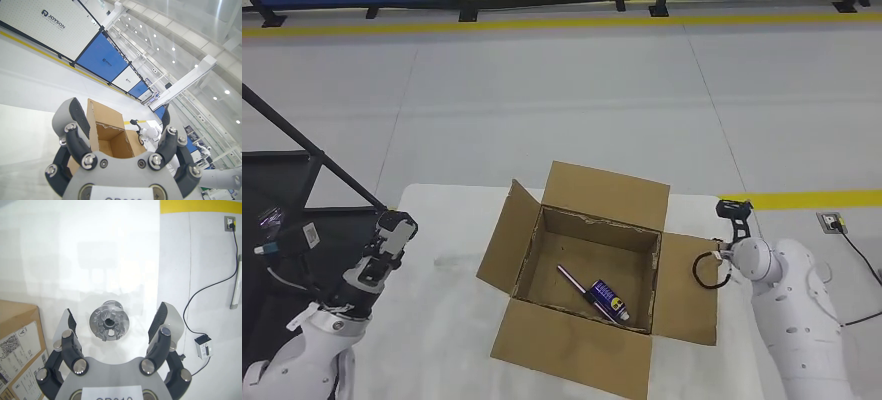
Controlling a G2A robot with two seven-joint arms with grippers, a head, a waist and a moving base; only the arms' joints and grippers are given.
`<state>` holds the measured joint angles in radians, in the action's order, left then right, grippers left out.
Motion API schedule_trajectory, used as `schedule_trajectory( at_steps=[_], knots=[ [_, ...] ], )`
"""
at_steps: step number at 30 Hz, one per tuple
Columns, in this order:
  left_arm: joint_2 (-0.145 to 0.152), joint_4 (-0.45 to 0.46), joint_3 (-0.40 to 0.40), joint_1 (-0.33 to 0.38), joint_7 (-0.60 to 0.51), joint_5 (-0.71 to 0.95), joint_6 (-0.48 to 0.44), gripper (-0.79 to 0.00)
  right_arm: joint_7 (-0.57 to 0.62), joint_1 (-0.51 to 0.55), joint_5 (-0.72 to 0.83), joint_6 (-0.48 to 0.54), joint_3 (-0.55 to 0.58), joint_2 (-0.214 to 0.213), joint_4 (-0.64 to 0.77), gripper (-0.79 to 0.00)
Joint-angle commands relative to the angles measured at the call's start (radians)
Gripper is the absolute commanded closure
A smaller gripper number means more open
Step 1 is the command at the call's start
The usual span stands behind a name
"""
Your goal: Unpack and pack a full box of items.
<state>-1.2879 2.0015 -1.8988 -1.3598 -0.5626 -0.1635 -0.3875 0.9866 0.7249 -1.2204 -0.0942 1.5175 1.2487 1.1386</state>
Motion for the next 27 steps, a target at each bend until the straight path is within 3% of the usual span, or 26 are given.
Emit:
schedule_trajectory(
  at_steps=[1, 6, 11, 20, 21, 22, 24, 27],
  knots=[
    [0.008, 0.010, -0.004, 0.000, -0.077, -0.008, 0.024, -0.785, -0.036, 0.036, 0.004, -0.054, 0.036, -0.005, 0.075, -0.785],
    [0.034, 0.019, -0.001, 0.054, -0.285, -0.074, 0.109, -0.785, -0.169, 0.147, 0.049, -0.179, 0.107, -0.006, 0.283, -0.785],
    [0.054, -0.028, 0.091, 0.162, -0.460, -0.150, 0.181, -0.785, -0.353, 0.270, 0.175, -0.252, 0.151, 0.005, 0.463, -0.785],
    [0.054, -0.029, 0.091, 0.159, -0.454, -0.154, 0.185, -0.785, -0.374, 0.287, 0.185, -0.260, 0.150, 0.007, 0.481, -0.785],
    [0.055, -0.019, 0.095, 0.150, -0.433, -0.171, 0.198, -0.785, -0.378, 0.296, 0.200, -0.219, 0.139, 0.007, 0.495, -0.785],
    [0.055, -0.012, 0.110, 0.143, -0.432, -0.176, 0.224, -0.785, -0.398, 0.317, 0.219, -0.160, 0.137, 0.007, 0.513, -0.785],
    [0.058, -0.012, 0.141, 0.165, -0.445, -0.209, 0.292, -0.785, -0.445, 0.352, 0.243, -0.159, 0.145, 0.008, 0.545, -0.785],
    [0.062, -0.060, 0.217, 0.243, -0.507, -0.255, 0.407, -0.785, -0.481, 0.392, 0.278, -0.122, 0.144, 0.010, 0.597, -0.785]
  ],
)
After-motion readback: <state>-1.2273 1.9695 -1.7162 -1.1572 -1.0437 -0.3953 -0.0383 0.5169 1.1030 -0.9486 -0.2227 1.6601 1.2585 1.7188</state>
